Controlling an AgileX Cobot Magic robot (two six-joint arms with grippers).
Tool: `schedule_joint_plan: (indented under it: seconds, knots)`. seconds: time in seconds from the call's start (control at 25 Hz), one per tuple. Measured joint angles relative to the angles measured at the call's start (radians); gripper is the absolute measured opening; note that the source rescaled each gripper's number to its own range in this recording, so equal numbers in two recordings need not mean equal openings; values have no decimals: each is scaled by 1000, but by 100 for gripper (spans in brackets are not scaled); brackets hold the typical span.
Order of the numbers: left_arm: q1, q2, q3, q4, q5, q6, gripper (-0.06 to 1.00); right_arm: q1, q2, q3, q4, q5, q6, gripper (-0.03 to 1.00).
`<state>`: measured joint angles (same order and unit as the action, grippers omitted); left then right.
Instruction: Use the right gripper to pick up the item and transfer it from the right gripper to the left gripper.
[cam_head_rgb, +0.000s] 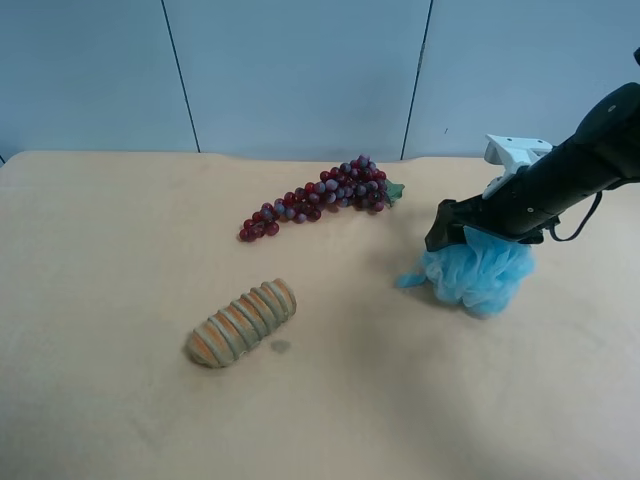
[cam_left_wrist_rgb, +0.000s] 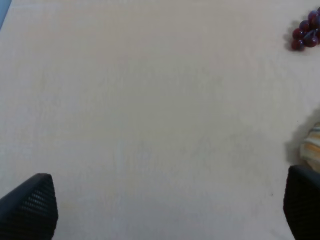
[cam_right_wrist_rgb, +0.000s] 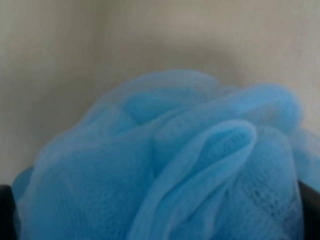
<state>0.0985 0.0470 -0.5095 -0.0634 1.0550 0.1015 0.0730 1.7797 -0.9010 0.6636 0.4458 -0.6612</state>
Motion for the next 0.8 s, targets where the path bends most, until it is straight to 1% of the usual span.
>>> schedule_joint_plan:
  seconds: [0.12,0.24,0.28,0.36,0.64,0.76,0.8]
  knots:
    - [0,0,0,0,0,0,95,0,0,0,0,7,0,88]
    - [0,0,0,0,0,0,95,0,0,-1,0,14,0,81]
    - [0,0,0,0,0,0,95,0,0,-1,0,15,0,77]
    - [0,0,0,0,0,0,95,0,0,-2,0,17,0,68]
    - [0,0,0,0,0,0,95,0,0,-2,0,16,0,27]
    - [0,0,0,0,0,0,95,0,0,-6,0,17,0,5]
    - [0,0,0,0,0,0,95,0,0,-7,0,17,0,3]
